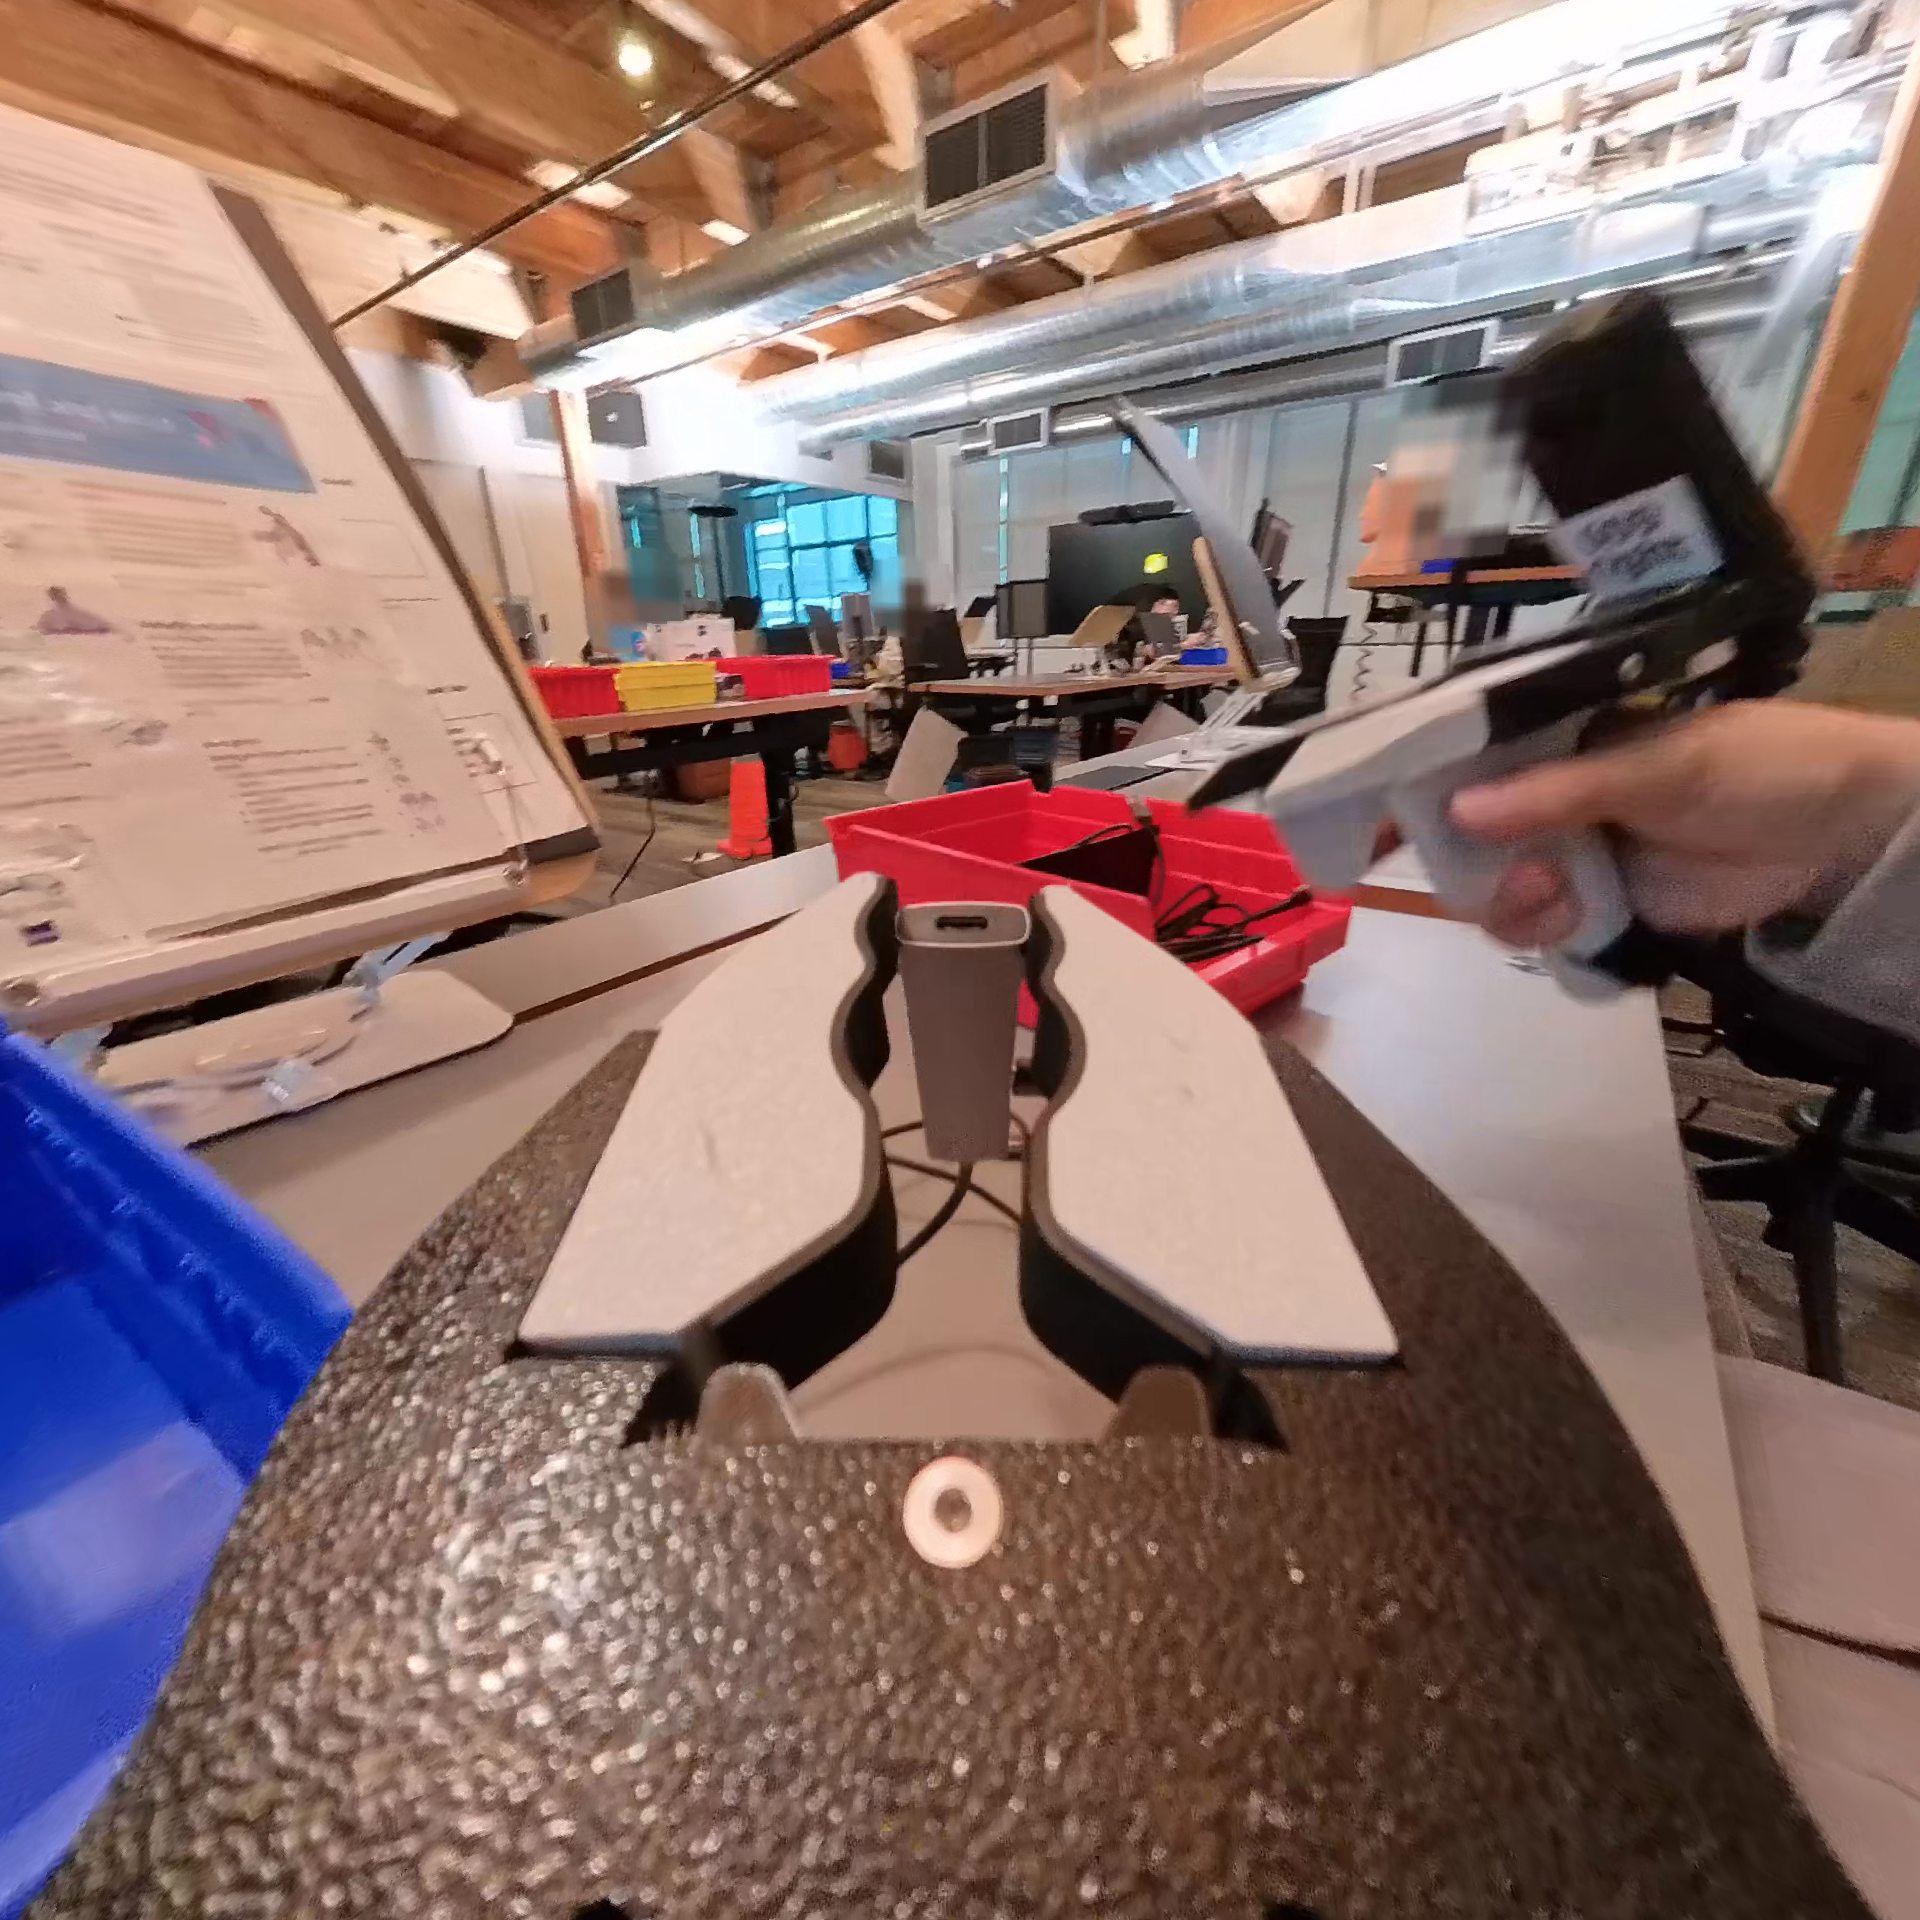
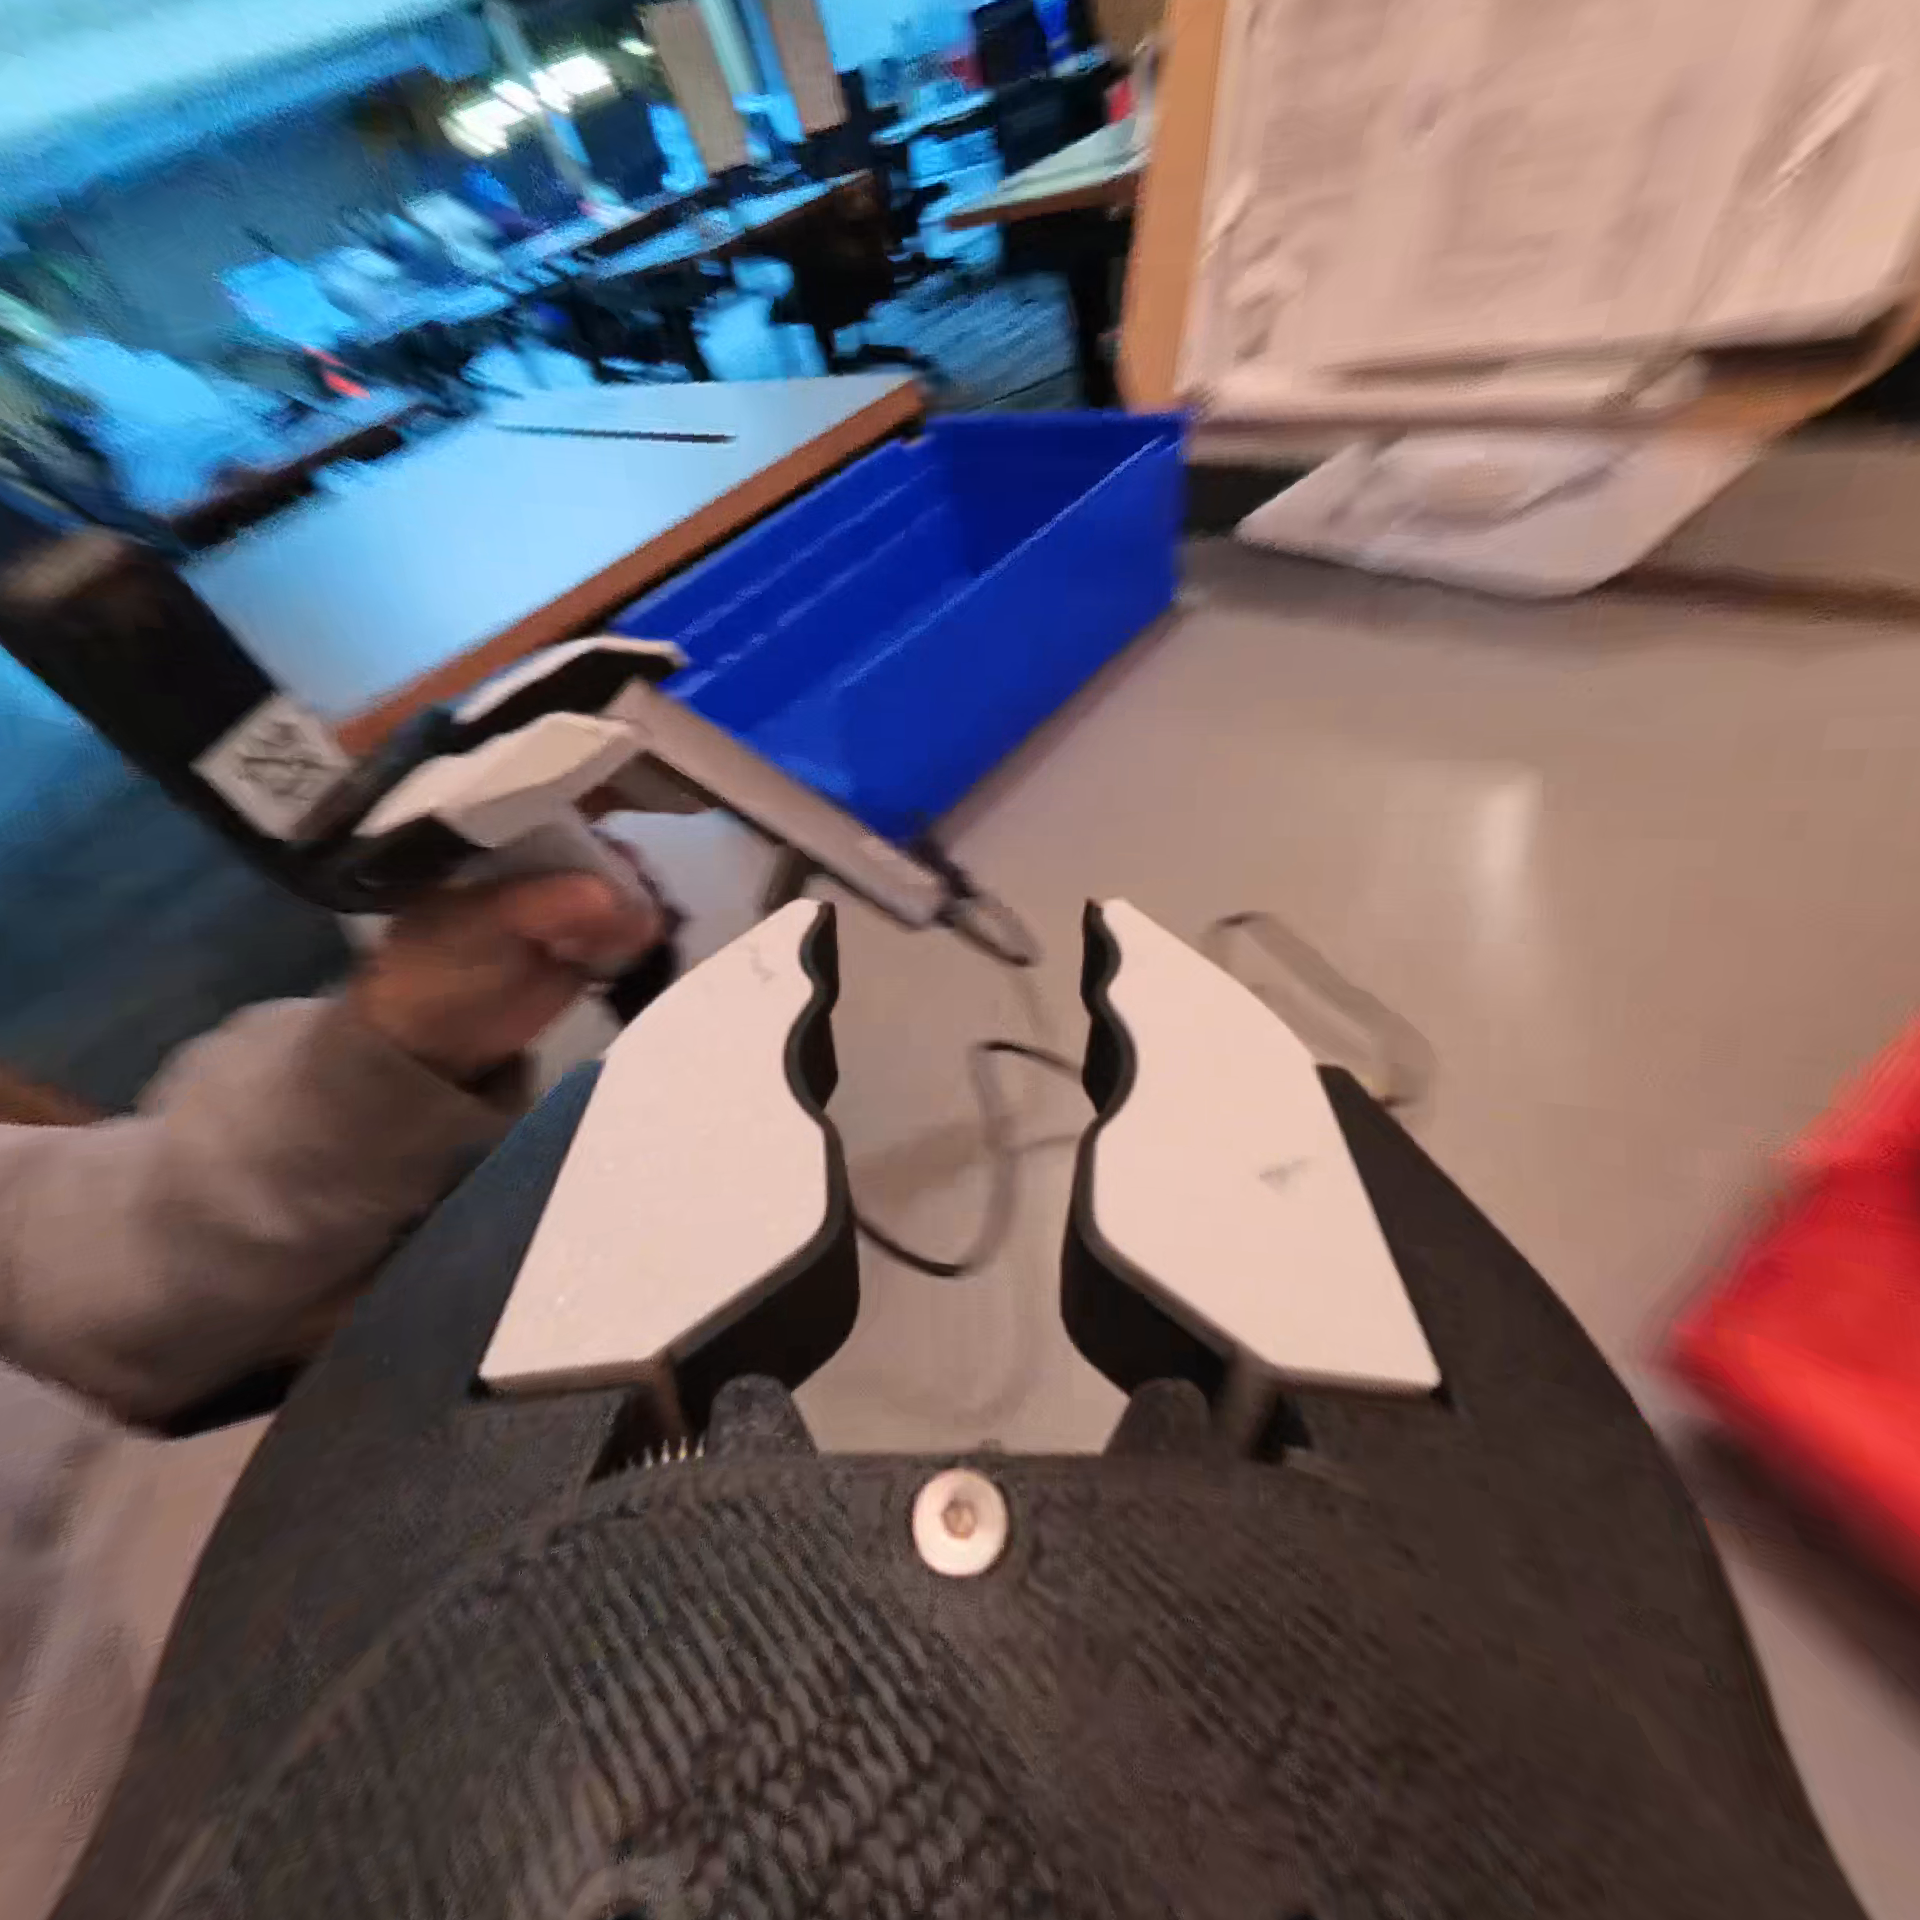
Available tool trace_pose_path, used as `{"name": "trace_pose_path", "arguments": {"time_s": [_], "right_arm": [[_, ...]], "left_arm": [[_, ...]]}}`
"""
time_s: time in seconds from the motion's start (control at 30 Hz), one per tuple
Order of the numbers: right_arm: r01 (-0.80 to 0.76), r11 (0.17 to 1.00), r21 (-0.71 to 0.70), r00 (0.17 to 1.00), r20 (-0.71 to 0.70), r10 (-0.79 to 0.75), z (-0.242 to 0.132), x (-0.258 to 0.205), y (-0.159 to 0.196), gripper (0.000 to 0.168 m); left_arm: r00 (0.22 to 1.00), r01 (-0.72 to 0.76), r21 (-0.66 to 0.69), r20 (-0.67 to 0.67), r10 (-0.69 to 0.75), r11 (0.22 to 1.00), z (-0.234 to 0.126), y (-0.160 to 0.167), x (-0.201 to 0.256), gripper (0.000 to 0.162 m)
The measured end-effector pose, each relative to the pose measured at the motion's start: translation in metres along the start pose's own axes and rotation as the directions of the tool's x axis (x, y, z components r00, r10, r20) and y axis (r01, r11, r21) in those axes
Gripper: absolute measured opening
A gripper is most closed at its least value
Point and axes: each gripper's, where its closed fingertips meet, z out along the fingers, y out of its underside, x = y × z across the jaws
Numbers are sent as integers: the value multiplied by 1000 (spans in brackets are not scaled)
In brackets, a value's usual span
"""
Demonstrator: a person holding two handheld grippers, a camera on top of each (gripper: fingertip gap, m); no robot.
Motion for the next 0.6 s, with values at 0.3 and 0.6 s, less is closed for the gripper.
{"name": "trace_pose_path", "arguments": {"time_s": [0.3, 0.6], "right_arm": [[-736, 671, -94, 513, 569, 642, 50, -49, 27, 14], [-897, 401, -185, 164, 703, 692, 62, -58, 31, 8]], "left_arm": [[980, -156, 64, -113, 162, 986, -4, -21, 29, 23], [920, -342, 146, -147, 362, 928, -7, -29, 50, 23]]}}
